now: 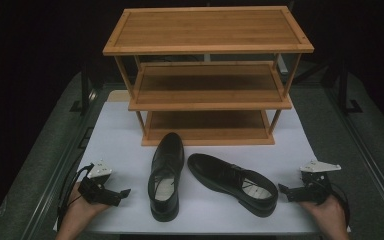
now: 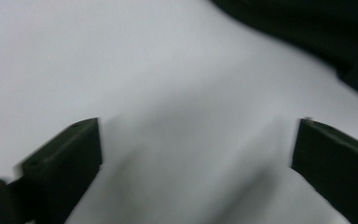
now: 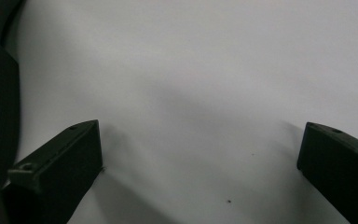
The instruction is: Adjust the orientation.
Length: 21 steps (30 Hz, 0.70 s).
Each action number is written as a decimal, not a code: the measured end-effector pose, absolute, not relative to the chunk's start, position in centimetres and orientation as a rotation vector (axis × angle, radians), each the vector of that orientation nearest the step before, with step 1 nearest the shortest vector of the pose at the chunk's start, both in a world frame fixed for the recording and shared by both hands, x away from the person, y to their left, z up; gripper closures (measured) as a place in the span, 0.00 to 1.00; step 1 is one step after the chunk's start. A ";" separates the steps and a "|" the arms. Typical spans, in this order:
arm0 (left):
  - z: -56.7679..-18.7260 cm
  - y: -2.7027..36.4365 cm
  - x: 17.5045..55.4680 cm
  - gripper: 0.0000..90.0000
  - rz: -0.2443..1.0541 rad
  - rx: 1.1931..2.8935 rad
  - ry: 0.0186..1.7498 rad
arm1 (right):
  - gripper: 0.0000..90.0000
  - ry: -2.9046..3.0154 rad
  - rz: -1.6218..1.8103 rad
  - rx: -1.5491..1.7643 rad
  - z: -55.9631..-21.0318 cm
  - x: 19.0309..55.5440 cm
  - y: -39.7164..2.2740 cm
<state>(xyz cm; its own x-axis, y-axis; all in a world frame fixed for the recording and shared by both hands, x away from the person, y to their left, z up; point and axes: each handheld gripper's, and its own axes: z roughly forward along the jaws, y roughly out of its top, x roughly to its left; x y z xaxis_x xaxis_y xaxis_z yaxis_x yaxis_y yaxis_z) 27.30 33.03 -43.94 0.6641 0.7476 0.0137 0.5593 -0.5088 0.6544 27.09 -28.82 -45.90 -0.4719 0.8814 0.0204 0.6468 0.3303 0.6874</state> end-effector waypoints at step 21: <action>-45.1 33.5 26.3 0.00 0.415 2.213 0.990 | 0.55 2.348 1.132 1.248 -44.4 25.8 -28.9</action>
